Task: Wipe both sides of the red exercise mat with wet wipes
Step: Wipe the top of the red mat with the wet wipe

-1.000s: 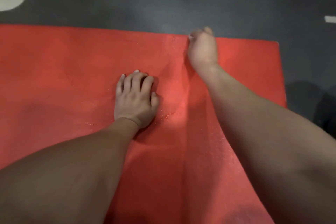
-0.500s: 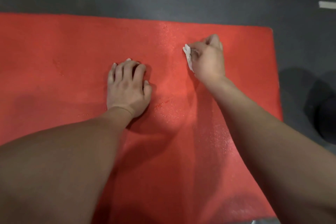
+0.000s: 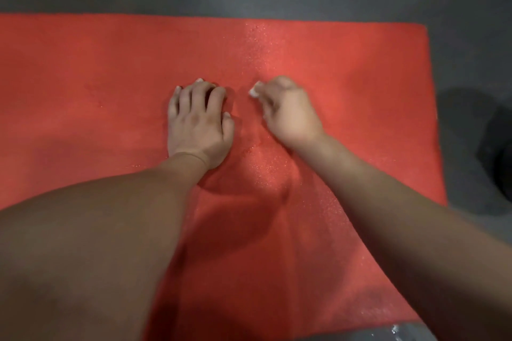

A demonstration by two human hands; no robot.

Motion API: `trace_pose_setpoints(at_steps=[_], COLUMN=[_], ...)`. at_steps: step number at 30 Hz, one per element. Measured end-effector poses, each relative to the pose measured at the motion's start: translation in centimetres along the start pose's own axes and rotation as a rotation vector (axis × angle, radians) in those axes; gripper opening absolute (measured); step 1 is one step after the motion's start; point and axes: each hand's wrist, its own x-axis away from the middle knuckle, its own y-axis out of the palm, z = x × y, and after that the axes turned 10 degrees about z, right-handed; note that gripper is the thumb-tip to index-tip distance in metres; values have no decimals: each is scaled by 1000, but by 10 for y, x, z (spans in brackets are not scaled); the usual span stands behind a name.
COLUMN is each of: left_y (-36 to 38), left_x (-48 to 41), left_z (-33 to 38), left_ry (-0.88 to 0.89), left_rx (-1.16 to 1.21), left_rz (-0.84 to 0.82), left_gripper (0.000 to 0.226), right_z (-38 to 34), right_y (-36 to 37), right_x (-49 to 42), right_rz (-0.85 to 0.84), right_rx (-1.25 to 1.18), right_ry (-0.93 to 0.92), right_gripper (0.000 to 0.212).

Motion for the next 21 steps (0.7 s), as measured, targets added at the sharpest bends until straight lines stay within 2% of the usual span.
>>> trace_pose_setpoints(at_steps=[2,4,6,8,10,12,14,16,18,21], left_y=[0,0,0,0,0,0,1,1,1,0], left_x=[1,2,2,2,1,1,0,1,2,2], left_z=[0,-1,-1,-1,-1,-1,-1,-2,-2,-2], left_ry=[3,2,0,0,2,2,0,2,6,6], left_rx=[2,2,6,8,10,12,13,16,27,30], left_rz=[6,3,0,0,-3,-6,0,7,9,-10], left_gripper=[43,43,42,41,41,41,40,39,39,39], right_z=[-6,3,23,33,23,-2,-19,-15,4,22], right_y=[-6,-16,-22,-26,-18,-11,-18,-27,-31,-36], right_x=[19,10,-10,-21,-7,25,57,60,42,21], right_rz=[-212,-308,-140,57,77,-57,-265,-385,-310,-37], right_rx=[-44,25,96,155,136,38,-45,-29,73,185], right_ry=[-195,-238,-124,87,82,-78,-252,-378,-325,5], right_gripper=[20,22,27,25,24,24,22,22,24,23])
